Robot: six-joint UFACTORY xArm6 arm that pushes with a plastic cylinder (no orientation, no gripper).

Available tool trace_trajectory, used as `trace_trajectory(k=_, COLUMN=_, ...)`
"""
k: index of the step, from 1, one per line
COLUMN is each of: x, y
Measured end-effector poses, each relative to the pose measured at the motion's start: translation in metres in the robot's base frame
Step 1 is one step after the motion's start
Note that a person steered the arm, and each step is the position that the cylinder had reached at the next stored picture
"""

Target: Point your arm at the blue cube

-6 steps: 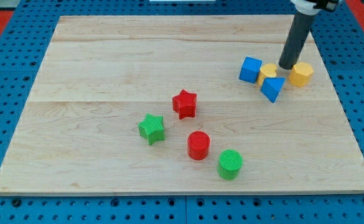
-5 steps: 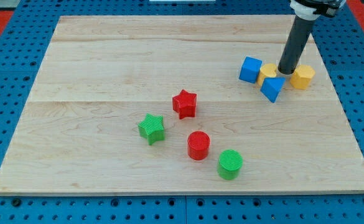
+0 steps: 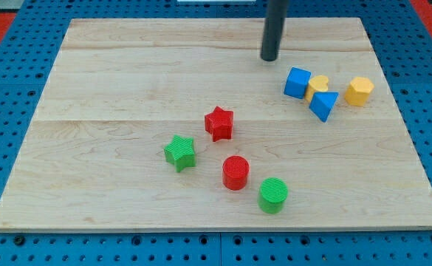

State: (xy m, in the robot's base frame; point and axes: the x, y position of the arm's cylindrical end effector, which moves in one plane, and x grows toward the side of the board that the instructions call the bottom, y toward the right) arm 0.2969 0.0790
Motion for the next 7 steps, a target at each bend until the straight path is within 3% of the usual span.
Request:
trace_trajectory(k=2, x=0.019, y=0.012)
trace_trajectory(k=7, x=0.003, y=0.003)
